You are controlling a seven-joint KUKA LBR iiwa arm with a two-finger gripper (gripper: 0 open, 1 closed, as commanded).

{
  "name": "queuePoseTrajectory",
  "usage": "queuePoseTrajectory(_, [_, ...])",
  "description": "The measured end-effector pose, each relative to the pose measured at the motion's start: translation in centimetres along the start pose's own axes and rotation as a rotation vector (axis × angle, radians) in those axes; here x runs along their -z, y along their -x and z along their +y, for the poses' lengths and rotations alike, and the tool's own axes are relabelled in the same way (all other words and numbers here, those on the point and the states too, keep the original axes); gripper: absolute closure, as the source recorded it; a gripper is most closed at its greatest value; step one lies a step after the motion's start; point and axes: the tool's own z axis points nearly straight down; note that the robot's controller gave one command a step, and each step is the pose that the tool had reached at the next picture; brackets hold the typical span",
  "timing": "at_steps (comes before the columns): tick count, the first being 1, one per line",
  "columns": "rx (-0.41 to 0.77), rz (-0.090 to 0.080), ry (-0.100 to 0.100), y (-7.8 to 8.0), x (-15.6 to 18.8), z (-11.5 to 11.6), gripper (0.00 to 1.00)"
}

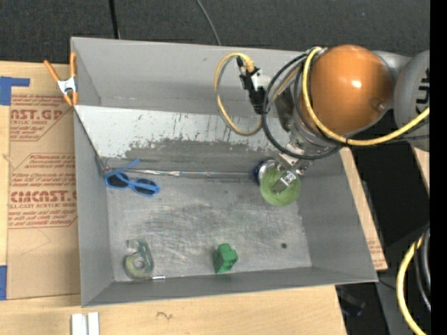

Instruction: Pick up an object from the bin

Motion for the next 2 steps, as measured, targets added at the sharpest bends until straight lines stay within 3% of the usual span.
queuePoseTrajectory(1, [0.055,0.0,0.0,1.2,3.5,0.6,1.0])
queuePoseTrajectory(2, [0.315,-0.003,0.004,0.9,3.0,5.3,1.0])
